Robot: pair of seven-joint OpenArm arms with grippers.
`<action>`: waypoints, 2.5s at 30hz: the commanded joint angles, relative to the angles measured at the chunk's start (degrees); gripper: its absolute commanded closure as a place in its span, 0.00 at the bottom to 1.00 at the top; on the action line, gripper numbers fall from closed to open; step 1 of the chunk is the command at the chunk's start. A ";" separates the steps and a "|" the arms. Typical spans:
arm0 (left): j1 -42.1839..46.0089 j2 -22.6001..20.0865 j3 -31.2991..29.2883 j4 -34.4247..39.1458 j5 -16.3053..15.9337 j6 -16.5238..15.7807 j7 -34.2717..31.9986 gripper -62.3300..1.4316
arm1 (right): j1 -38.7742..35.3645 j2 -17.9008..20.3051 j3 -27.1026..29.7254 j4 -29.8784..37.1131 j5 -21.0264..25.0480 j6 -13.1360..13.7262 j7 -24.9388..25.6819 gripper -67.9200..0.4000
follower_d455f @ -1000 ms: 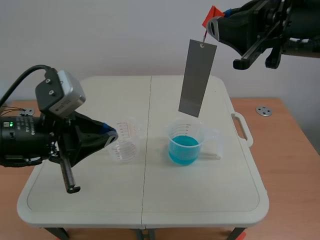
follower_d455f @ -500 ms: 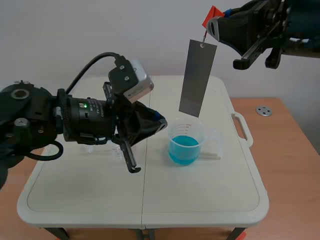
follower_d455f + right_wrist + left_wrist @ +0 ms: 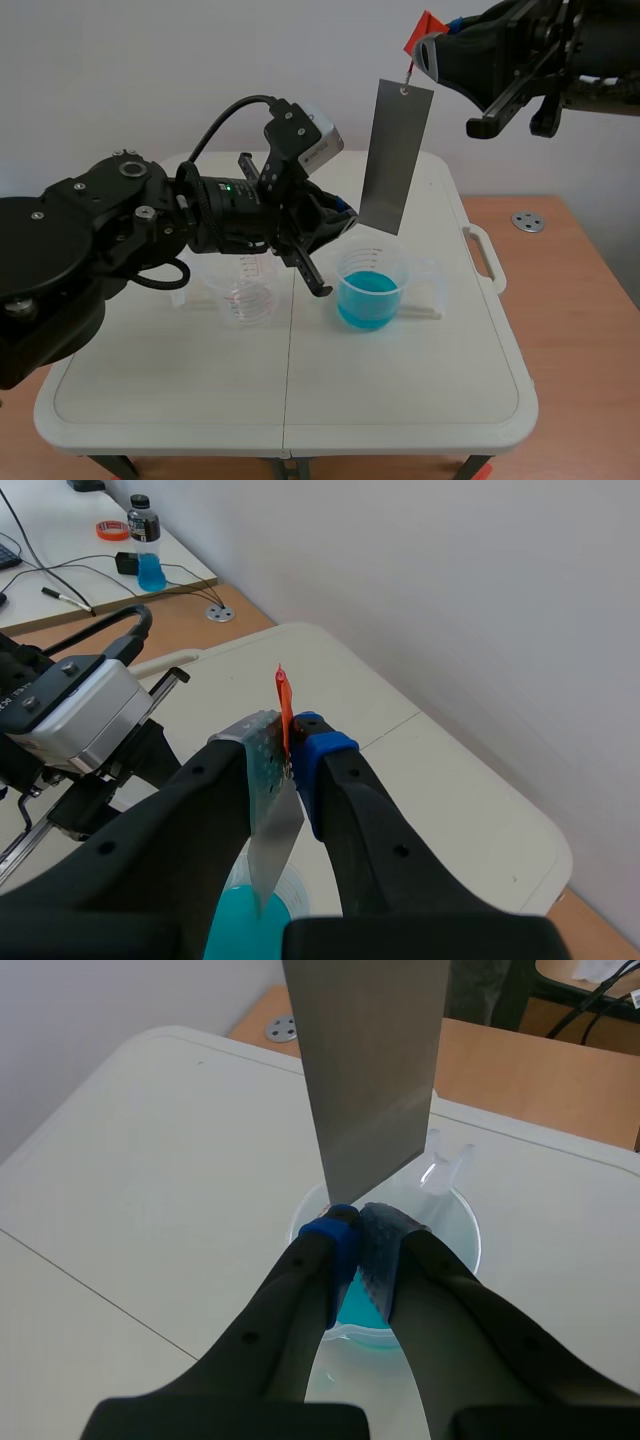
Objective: Hold the metal plate by the orange handle, dip it into the blue solution, take it out and point at it, then put the plate back in the beaker on the left.
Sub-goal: 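Point at the plate with the left hand, then lower the plate into the blue solution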
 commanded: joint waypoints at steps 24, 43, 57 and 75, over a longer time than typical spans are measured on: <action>0.04 -2.62 -1.01 1.18 -2.49 3.02 -2.16 0.96 | 0.39 0.15 0.48 0.37 1.16 0.33 1.11 0.98; 37.27 -33.66 -29.70 20.31 -14.69 8.98 -4.87 0.96 | 0.37 0.13 0.22 -0.81 1.29 0.33 1.53 0.98; 72.17 -35.08 -47.06 20.24 -13.81 11.06 -8.15 0.96 | 0.37 -0.02 -2.82 -5.46 1.01 0.33 2.40 0.98; 85.90 -21.84 -46.86 20.22 -10.51 10.97 -8.13 0.96 | 0.37 -0.20 -5.31 -13.03 -2.19 0.33 6.08 0.98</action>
